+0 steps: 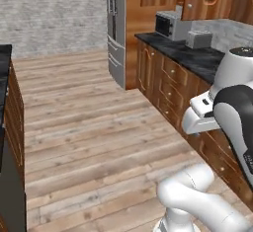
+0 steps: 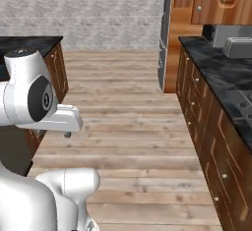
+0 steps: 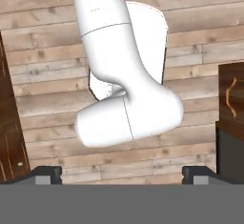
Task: Pick up the bowls from the cabinet and place each bowl in front of a stool on the dining counter.
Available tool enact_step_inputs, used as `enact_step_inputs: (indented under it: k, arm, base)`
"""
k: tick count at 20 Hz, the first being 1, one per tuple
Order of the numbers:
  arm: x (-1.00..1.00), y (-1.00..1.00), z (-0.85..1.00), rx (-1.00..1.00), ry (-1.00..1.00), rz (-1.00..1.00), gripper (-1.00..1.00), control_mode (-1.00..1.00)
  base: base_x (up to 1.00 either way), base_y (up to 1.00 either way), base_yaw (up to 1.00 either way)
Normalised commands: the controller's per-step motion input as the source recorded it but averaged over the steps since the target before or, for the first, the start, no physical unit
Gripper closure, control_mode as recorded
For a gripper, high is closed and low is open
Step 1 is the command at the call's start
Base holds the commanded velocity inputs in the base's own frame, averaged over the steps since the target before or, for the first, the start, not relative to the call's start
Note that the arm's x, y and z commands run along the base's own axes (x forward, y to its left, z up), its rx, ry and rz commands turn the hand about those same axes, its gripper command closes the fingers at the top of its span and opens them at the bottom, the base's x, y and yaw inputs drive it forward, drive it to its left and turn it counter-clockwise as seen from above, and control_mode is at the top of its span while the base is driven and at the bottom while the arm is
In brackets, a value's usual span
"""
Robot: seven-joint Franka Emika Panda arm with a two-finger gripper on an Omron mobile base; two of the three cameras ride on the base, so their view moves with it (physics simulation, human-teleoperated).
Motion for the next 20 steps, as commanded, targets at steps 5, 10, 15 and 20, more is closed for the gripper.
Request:
enact_step_inputs:
  k: [5, 10, 15, 20]
  arm:
    - [0.0, 0.0, 0.0, 0.0, 0.0, 0.0, -1.0, 1.0]
    - [0.0, 0.0, 0.0, 0.0, 0.0, 0.0, -1.0, 1.0]
    - [0.0, 0.0, 0.0, 0.0, 0.0, 0.0, -1.0, 1.0]
    - [0.0, 0.0, 0.0, 0.0, 0.0, 0.0, -1.0, 1.0]
  base:
    - [0.99, 0.62, 0.12]
    - [1.0, 0.44, -0.05]
    - [1.0, 0.12, -0.13]
    - [1.0, 0.13, -0.16]
